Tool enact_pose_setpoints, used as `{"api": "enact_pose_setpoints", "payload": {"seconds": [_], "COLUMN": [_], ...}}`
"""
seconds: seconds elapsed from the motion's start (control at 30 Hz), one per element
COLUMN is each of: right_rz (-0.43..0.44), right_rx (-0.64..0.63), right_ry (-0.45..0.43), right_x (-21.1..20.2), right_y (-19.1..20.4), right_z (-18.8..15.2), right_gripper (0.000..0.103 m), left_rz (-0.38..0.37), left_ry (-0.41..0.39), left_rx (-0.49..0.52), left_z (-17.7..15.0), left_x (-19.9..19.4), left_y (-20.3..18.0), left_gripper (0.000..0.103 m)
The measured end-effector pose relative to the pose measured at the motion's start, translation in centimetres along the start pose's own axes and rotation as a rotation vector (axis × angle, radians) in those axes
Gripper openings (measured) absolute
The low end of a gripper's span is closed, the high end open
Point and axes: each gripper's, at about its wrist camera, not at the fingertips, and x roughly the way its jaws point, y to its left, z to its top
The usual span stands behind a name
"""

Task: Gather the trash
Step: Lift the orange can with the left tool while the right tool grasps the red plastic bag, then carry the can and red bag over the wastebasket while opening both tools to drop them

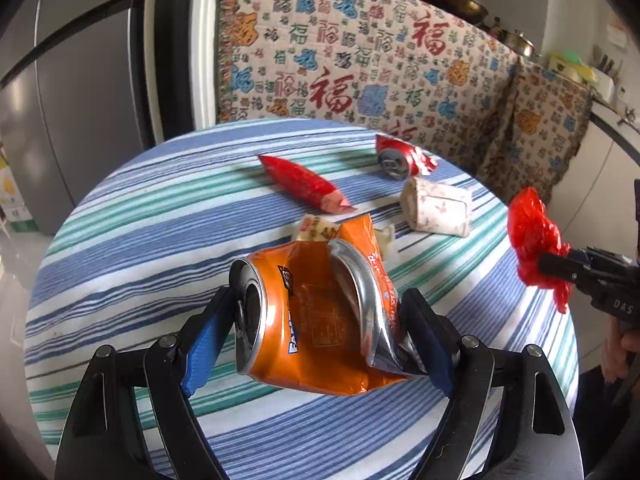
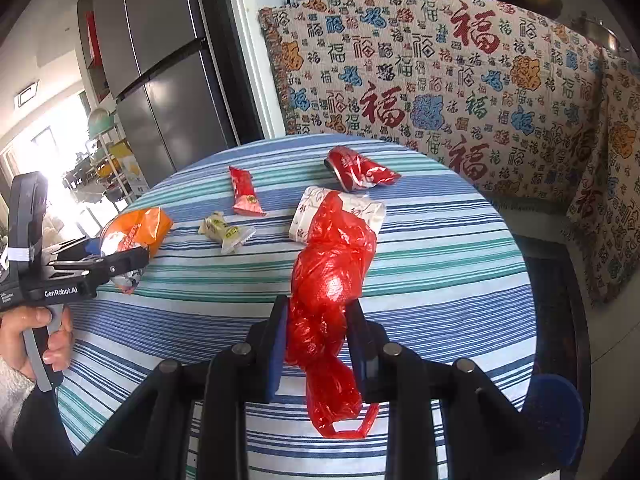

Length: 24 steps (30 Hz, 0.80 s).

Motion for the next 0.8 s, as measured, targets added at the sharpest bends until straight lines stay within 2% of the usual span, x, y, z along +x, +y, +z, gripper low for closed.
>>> {"api": "enact_pose_setpoints", "payload": {"seconds": [0.3,0.57,0.8], "right_rz": [-0.005,0.003,-0.015], "right_rx": [0.014,0.003,0.0], "right_ry": [-0.001,-0.032,-0.053], "right_x": [-1.1,-3.6,-6.2], "right_y": [-1.5,-2.4,-4.1], "right_z": [-0.3,-0.6,-1.0], "right_gripper": [0.028,0.028,0.028], "left_rz": [-0.01,-0.109,-0.165], "left_ry": [-0.017,-0.052,-0.073], "left_rx": [0.062,0.099,0.147], "left_z": [0.1,-0.3,-0.3], "left_x": [-1.3,-3.5,-4.6], "left_y": [-3.6,-8.0,-11.7], "left_gripper": [0.085,0.085,0.085]}}
